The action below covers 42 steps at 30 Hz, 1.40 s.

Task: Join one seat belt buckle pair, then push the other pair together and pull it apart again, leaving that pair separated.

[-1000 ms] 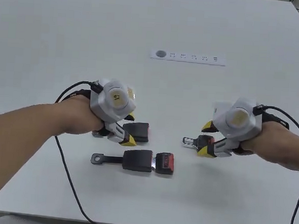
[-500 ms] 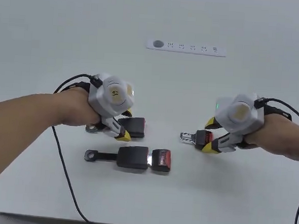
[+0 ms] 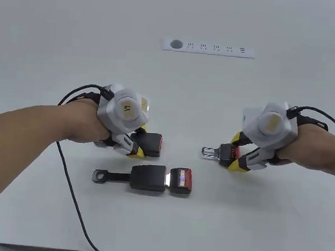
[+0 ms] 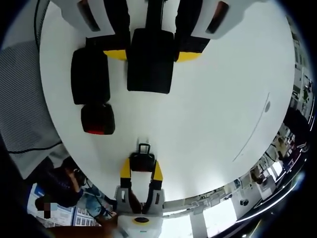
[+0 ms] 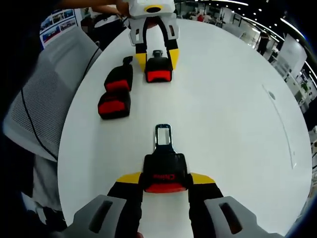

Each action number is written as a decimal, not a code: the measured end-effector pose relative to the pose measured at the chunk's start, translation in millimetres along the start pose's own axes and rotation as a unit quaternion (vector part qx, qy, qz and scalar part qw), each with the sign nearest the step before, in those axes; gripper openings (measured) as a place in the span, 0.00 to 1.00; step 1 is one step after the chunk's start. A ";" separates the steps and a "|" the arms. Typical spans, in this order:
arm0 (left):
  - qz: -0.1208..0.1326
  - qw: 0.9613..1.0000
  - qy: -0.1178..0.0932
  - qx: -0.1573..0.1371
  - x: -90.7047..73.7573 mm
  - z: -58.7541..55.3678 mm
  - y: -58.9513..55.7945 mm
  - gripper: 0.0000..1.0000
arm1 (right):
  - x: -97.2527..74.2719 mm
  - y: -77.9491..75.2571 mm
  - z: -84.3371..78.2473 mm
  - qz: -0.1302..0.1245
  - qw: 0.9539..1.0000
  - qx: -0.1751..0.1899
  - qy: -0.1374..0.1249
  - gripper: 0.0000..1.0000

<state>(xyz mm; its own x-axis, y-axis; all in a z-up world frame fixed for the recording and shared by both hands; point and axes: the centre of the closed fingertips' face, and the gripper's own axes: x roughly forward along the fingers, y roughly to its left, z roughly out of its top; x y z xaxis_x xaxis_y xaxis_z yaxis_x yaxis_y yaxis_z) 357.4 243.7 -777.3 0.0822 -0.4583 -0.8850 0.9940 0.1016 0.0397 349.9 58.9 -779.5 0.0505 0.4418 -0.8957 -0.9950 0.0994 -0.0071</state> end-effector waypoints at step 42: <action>0.003 1.000 0.014 -0.018 -0.2 -1.2 1.0 0.34 | 37.2 -1.1 84.6 -0.007 0.999 -0.023 -0.032 0.32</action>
<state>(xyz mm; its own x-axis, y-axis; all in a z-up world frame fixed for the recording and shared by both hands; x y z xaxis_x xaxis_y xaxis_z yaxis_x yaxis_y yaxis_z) 358.3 244.9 -777.6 0.0862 -0.4329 -0.8973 0.9903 0.1358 0.0296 360.1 150.7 -775.2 0.0685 0.4961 -0.8656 -0.9970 0.0654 -0.0415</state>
